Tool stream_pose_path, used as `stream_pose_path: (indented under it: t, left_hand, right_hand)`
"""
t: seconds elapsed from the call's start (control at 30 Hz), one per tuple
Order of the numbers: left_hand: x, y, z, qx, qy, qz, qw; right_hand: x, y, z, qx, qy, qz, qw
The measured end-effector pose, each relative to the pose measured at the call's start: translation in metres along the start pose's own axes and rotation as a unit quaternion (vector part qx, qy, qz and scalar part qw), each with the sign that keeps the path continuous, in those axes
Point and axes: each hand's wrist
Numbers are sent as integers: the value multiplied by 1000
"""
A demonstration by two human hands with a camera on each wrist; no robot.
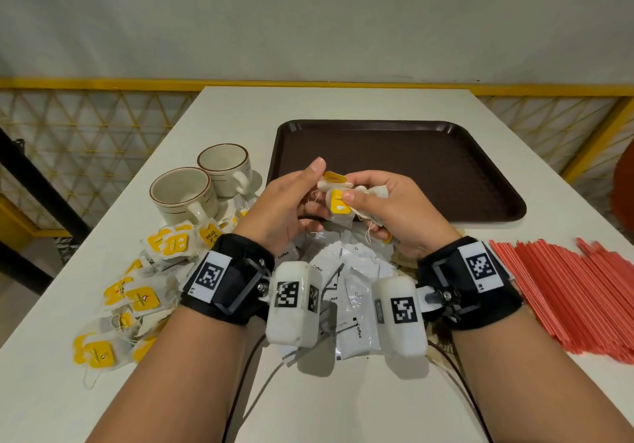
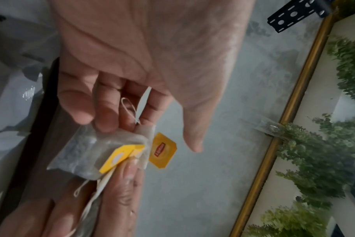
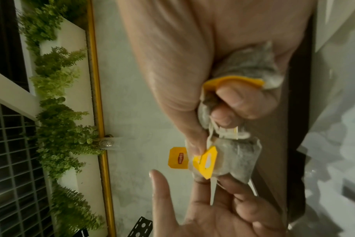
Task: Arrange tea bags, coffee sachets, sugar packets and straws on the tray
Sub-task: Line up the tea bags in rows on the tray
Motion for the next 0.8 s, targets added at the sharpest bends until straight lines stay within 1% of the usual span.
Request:
stream_pose_path:
  t: [0.1,0.23,0.3,0.37,0.43,0.47,0.53,0.63,0.8]
  left_hand:
    - [-1,1,-3,28,-24,9,999]
    - [2,4,-7,55,-37,21,998]
    - [5,6,-7,69,-65,58,994]
    - [7,7,-7,71,-102,117,985]
    - [6,9,-4,68,-135,160,976]
    - [5,10,-3,80,-148,166,972]
    - [4,10,-3,107,-154,157,970]
    - [2,5,-4,113,-142,129,975]
    - [1,-2,-6,90,-133,107,981]
  right_hand:
    - [0,0,1,-8,11,-7,1000]
    - [1,-1,2,6,6,9,1000]
    - [1,1,1,-1,2,13,1000]
    - [1,6,-1,-32,-1,14,999]
    - [-1,9,-4,-56,3,-10,998]
    - [-3,10,-5,-54,10,-29,998]
    - [-5,7,-8,-28,32,-43,998]
    - [-3,2,-6,-2,58,1,998]
    - [-1,-5,1,4,48,58,997]
Point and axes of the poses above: each hand's wrist, its own x-axis towards the middle knuckle, its own y-axis out of the back of the hand, z = x × y, and after that the axes turned 3 degrees about x, right-handed
